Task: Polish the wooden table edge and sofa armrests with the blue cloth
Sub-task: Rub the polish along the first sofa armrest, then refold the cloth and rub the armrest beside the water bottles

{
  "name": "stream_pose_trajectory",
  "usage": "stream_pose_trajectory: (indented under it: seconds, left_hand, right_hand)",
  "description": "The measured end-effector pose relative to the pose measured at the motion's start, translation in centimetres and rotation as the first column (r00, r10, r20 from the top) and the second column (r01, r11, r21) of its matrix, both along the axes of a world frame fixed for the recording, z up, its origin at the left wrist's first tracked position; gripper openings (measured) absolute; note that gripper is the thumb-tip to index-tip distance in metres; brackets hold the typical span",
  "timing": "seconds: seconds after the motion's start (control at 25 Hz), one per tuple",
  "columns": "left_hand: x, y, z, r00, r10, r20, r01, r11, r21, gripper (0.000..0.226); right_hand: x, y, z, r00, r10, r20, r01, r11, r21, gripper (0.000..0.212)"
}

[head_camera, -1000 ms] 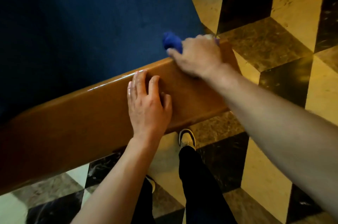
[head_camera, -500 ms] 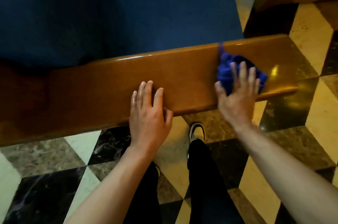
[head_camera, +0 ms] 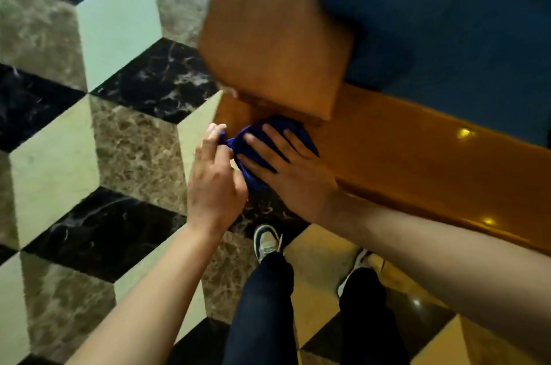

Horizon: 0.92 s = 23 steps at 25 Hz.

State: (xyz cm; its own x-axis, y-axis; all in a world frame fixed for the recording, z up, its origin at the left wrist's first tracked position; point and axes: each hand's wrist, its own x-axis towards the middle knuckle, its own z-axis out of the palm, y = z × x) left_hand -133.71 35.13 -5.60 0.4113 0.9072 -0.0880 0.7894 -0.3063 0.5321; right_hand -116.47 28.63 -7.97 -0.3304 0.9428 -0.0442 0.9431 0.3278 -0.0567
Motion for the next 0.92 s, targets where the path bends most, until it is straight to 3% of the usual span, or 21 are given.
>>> stream_pose_trajectory:
  seconds: [0.08,0.16,0.24,0.28,0.36,0.44,0.52,0.64,0.76,0.84,0.92]
  left_hand:
    - [-2.3,2.5,-0.8,0.946,0.293,0.141,-0.275,0.952,-0.131,0.022]
    - [-3.6,4.9,-1.2,0.747,0.623,0.233,-0.478,0.746,-0.464,0.020]
    - [-4.4,7.2,-0.7,0.431,0.861,0.270,-0.331,0.429,-0.841,0.023]
    - [-4.7,8.0,-0.2,0.322,0.912,0.253,-0.233,0.335,-0.913,0.025]
    - [-5.1,9.5,0.6,0.331,0.909,0.252,-0.205,0.330,-0.921,0.032]
    - [-5.2,10.9,1.3,0.383,0.888,0.254,-0.199,0.348,-0.916,0.037]
    - [-5.5,13.5,2.1,0.374,0.891,0.256,-0.176,0.339,-0.924,0.037]
    - [-6.4,18.7,5.3,0.287,0.921,0.263,-0.123,0.308,-0.943,0.038]
    - [-7.5,24.6,8.5,0.335,0.904,0.266,-0.101,0.315,-0.944,0.040]
    - [-8.4,28.1,10.2,0.361,0.897,0.257,-0.090,0.308,-0.947,0.031]
    - [-9.3,33.7,12.5,0.473,0.841,0.261,-0.081,0.337,-0.938,0.025]
  right_hand:
    - [-2.2,5.1,0.2,0.995,0.102,0.006,-0.102,0.995,0.022,0.063]
    - [-4.4,9.0,0.6,0.997,0.077,0.002,-0.077,0.997,-0.011,0.055]
    - [-7.0,11.6,1.1,0.999,-0.016,0.027,0.019,0.994,-0.106,0.038]
    - [-8.1,12.5,1.6,0.995,-0.095,0.003,0.094,0.984,-0.148,0.031]
    - [-9.7,14.6,3.0,0.929,-0.329,-0.173,0.289,0.932,-0.220,0.028]
    - [-11.2,16.5,4.4,0.688,-0.579,-0.437,0.443,0.813,-0.378,0.031]
    - [-12.7,19.1,5.8,0.444,-0.677,-0.588,0.446,0.736,-0.510,0.035]
    - [-15.2,23.9,8.9,0.219,-0.759,-0.613,0.369,0.646,-0.669,0.050]
    - [-16.0,28.9,11.7,-0.091,-0.831,-0.548,0.231,0.518,-0.824,0.071]
    - [-16.1,32.1,12.8,-0.215,-0.835,-0.506,0.204,0.469,-0.859,0.074]
    - [-16.0,37.2,14.5,-0.300,-0.830,-0.471,0.211,0.423,-0.881,0.061]
